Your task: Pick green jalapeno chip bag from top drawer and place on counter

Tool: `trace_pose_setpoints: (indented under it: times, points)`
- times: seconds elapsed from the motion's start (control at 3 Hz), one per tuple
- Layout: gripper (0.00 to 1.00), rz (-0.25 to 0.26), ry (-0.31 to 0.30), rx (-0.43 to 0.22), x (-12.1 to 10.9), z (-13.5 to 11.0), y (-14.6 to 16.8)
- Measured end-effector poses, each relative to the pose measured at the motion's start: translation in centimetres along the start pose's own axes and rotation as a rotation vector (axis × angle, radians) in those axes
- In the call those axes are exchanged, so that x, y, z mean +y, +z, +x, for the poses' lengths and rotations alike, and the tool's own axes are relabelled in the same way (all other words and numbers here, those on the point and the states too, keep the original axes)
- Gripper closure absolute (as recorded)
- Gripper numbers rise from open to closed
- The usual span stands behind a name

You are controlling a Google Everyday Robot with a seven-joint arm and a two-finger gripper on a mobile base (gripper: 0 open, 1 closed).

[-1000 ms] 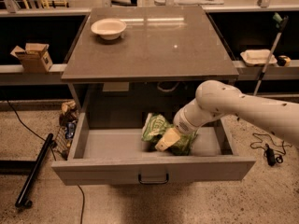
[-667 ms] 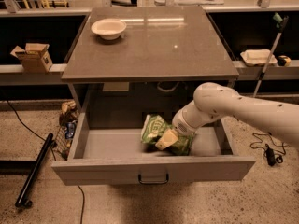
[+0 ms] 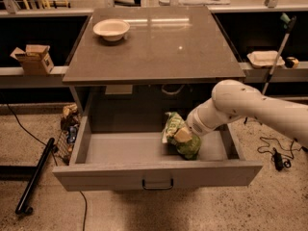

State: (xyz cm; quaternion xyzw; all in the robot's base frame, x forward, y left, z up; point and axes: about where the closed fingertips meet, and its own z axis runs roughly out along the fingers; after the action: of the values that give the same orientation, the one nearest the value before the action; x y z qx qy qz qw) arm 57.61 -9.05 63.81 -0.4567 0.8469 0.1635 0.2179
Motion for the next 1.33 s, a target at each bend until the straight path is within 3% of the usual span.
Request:
trace_pose_setpoints:
  times: [0.33,0.67,1.0,1.33]
  points:
    - [0.93,0.066,-0.052,-0.036,-2.0,-0.7,-7.6]
    - [1.00,0.137,-0.102,-0.007,-3.6,-1.5,-15.2]
    - [1.00,0.137,-0.102,-0.007,-3.6,-1.5,-15.2]
    - [1.00,0.192,-0.162,-0.003,-2.6,-2.8,-16.2]
